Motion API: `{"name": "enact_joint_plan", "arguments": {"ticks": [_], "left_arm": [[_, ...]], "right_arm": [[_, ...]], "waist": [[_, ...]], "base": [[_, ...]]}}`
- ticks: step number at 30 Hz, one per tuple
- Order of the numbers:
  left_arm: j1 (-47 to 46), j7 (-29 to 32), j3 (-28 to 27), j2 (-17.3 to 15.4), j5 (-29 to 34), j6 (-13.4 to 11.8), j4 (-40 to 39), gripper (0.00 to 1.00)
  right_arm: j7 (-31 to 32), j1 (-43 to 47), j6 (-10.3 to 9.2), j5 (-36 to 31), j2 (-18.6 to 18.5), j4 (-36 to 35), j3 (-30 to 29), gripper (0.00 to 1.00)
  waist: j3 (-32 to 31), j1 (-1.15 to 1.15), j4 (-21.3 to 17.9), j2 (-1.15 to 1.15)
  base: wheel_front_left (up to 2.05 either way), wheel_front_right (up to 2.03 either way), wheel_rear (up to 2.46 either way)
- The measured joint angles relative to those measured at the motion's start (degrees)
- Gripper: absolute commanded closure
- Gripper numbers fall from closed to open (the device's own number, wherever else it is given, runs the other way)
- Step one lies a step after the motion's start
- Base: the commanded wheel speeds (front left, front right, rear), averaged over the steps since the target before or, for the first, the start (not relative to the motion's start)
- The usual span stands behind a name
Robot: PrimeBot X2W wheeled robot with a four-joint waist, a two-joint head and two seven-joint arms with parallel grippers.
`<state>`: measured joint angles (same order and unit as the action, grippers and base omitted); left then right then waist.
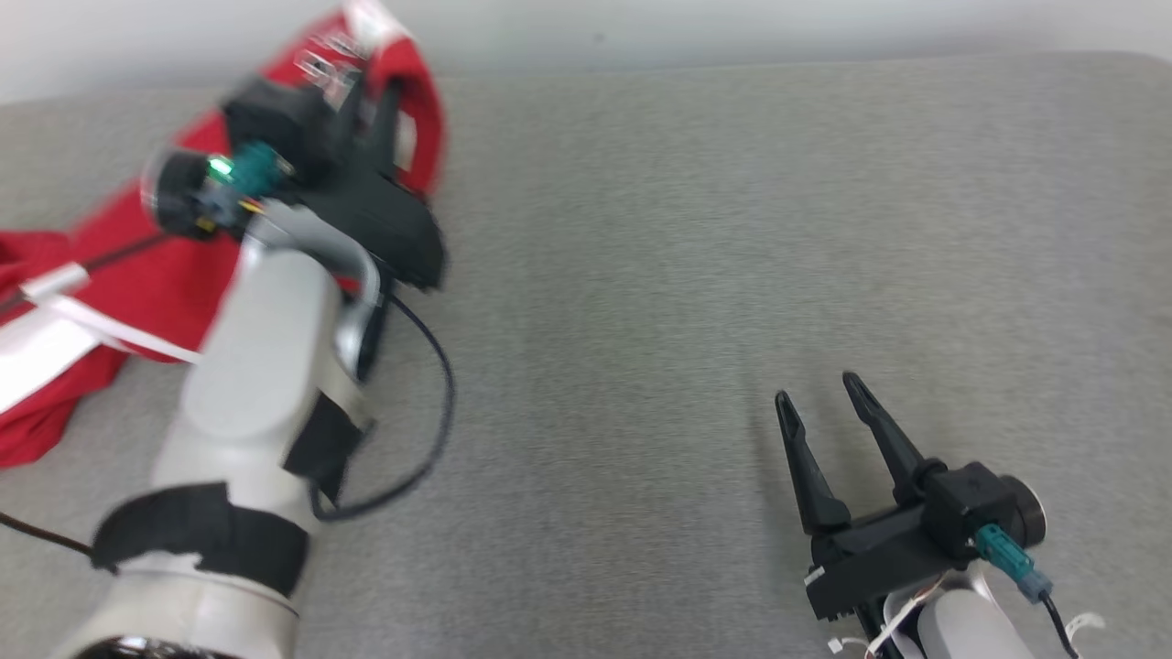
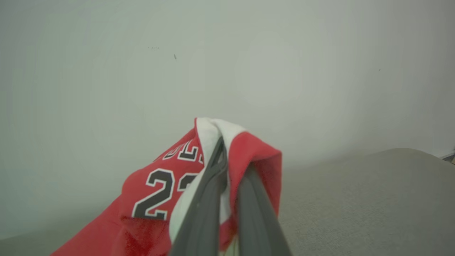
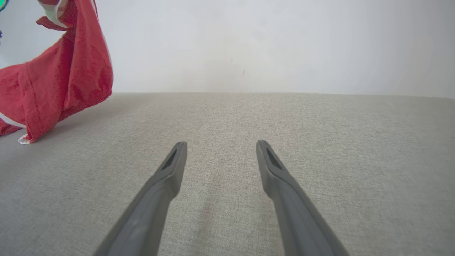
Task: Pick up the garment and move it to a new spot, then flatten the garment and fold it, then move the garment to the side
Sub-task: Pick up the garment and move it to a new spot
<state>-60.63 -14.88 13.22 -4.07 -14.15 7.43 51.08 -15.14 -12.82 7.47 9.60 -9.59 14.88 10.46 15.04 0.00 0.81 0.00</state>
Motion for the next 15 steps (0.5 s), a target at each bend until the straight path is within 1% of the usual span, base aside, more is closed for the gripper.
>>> {"name": "enact_joint_plan", "arguments": {"ticks": [1, 2, 5, 6, 8, 11, 13, 15], "left_arm": [[1.9, 0.0, 3.3, 0.7, -3.8, 0.1, -1.7, 1.0], [3.3, -0.1, 8.4, 0.9, -8.4, 0.1, -5.9, 1.0], [5.0, -0.2, 16.2, 1.2, -15.4, 0.1, -11.6, 1.0], [5.5, -0.2, 18.0, 1.4, -17.4, 0.1, -13.0, 1.0], [5.3, -0.2, 20.5, 1.3, -19.6, 0.1, -15.7, 1.0], [5.0, -0.2, 23.6, 1.3, -21.1, -1.0, -19.1, 1.0], [5.1, -0.2, 25.1, 1.4, -20.8, -2.0, -18.8, 1.0], [5.9, -0.2, 25.5, 1.4, -20.0, -2.5, -16.5, 1.0]], "right_arm": [[0.0, 0.9, -0.01, 0.0, 0.4, 0.3, -0.5, 0.0], [0.0, 1.7, -0.01, -0.1, 1.0, 0.5, -0.8, 0.0], [0.0, 2.1, -0.01, -0.1, 1.3, 0.6, -1.0, 0.0], [0.0, 2.3, -0.01, -0.1, 1.3, 0.7, -1.0, 0.0], [0.0, 2.4, 0.0, -0.1, 1.5, 1.0, -0.7, 0.0], [0.0, 2.4, 0.0, -0.1, 2.0, 1.0, -0.6, 0.0], [0.0, 2.4, -0.01, -0.1, 2.1, 1.0, -0.6, 0.0], [0.0, 2.4, -0.01, 0.0, 2.2, 1.0, -1.0, 0.0]], "waist": [[-0.5, 0.0, -1.5, 0.0], [-1.2, 0.0, -3.9, 0.0], [-1.8, 0.0, -6.2, 0.0], [-2.0, 0.0, -7.0, 0.0], [-2.4, 0.0, -8.6, 0.0], [-2.8, 0.0, -10.8, 0.0], [-2.9, 0.0, -12.1, 0.0], [-3.1, 0.0, -13.2, 0.0]], "base": [[0.0, 0.0, 0.0], [0.0, 0.0, 0.0], [0.0, 0.0, 0.0], [0.0, 0.0, 0.0], [0.0, 0.0, 0.0], [0.0, 0.0, 0.0], [0.0, 0.0, 0.0], [0.0, 0.0, 0.0]]}}
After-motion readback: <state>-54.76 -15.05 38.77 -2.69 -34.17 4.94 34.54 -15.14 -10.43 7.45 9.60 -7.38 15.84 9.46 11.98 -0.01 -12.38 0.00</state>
